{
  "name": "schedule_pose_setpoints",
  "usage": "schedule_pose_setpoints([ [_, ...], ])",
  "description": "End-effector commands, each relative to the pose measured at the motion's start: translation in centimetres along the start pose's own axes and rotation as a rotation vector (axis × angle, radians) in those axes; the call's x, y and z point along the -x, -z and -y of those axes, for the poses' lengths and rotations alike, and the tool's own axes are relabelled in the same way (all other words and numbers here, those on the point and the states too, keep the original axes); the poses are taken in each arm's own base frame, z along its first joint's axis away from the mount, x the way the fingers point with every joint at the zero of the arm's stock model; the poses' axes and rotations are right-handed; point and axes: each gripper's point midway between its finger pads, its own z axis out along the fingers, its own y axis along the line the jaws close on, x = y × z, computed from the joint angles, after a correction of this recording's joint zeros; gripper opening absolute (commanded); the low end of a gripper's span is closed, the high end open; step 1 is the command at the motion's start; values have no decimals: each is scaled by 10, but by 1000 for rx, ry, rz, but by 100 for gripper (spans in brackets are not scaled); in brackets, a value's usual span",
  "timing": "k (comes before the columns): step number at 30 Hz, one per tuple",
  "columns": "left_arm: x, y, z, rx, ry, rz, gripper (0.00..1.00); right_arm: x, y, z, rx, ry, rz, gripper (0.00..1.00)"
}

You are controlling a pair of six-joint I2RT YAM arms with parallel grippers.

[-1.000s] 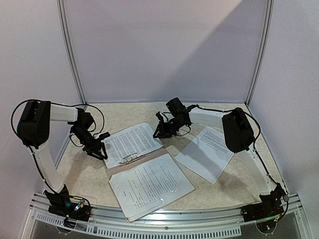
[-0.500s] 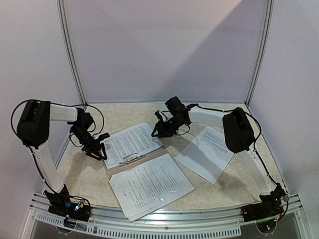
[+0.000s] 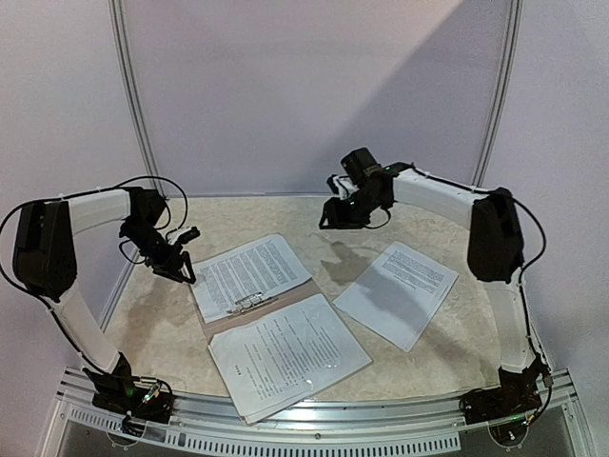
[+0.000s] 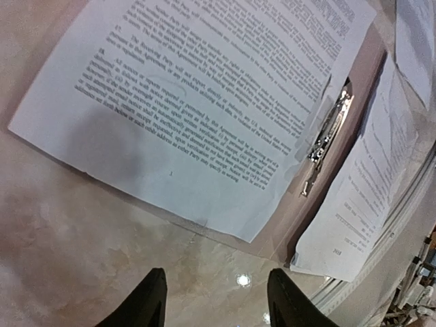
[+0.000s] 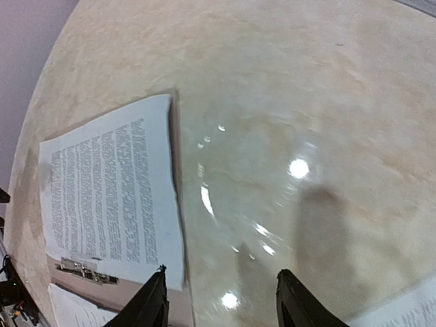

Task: Put the files into the folder
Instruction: Pick up the file from the center of the board.

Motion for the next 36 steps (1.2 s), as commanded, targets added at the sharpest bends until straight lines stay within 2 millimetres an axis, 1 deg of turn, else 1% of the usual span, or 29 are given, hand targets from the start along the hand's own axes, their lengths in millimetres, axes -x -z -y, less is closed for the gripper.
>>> schedule_pose_setpoints([
  [1, 22, 30, 10, 59, -119, 77, 54, -33, 68, 112, -311, -168, -31, 54],
  [2, 28, 33, 16, 64, -148, 85, 54, -45, 81, 130, -334, -228, -28, 54],
  [3, 35, 37, 22, 70, -181, 96, 55, -62, 88, 147, -350, -293, -35, 54],
  [4, 42, 40, 29, 76, -215, 107, 55, -69, 104, 155, -347, -334, -6, 53],
  [5, 50, 41, 38, 83, -253, 113, 56, -84, 109, 164, -344, -383, -7, 53],
  [7, 68, 41, 57, 93, -327, 124, 56, -106, 126, 167, -310, -449, 7, 54],
  [9, 86, 39, 81, 80, -387, 133, 57, -128, 131, 172, -282, -508, -13, 54],
  [10, 95, 36, 92, 72, -413, 136, 57, -145, 130, 179, -260, -561, -37, 54],
  [13, 116, 19, 122, 86, -506, 121, 56, -163, 140, 194, -242, -663, -15, 51],
  [14, 120, 9, 135, 90, -551, 105, 56, -165, 145, 198, -245, -686, 2, 50],
  [15, 126, 2, 145, 92, -579, 102, 56, -168, 146, 201, -250, -700, 8, 50],
  [17, 134, -16, 166, 70, -619, 88, 56, -168, 150, 204, -240, -722, 41, 50],
  [18, 136, -30, 175, 52, -629, 68, 56, -167, 151, 205, -223, -733, 51, 50],
  [19, 139, -41, 187, 36, -646, 59, 56, -167, 151, 206, -207, -746, 59, 49],
  [21, 140, -62, 207, 18, -686, 32, 55, -174, 147, 212, -197, -775, 43, 48],
  [24, 141, -84, 229, 2, -740, 12, 55, -182, 141, 219, -180, -799, 40, 46],
  [28, 149, -112, 245, -22, -741, 25, 55, -186, 130, 220, -140, -806, 24, 46],
  [30, 150, -128, 250, -37, -729, 20, 55, -188, 126, 220, -118, -816, 19, 45],
  [34, 143, -161, 255, -55, -709, -21, 55, -199, 121, 226, -131, -836, -5, 45],
  [36, 139, -172, 257, -60, -704, -40, 55, -205, 122, 229, -138, -846, -12, 45],
])
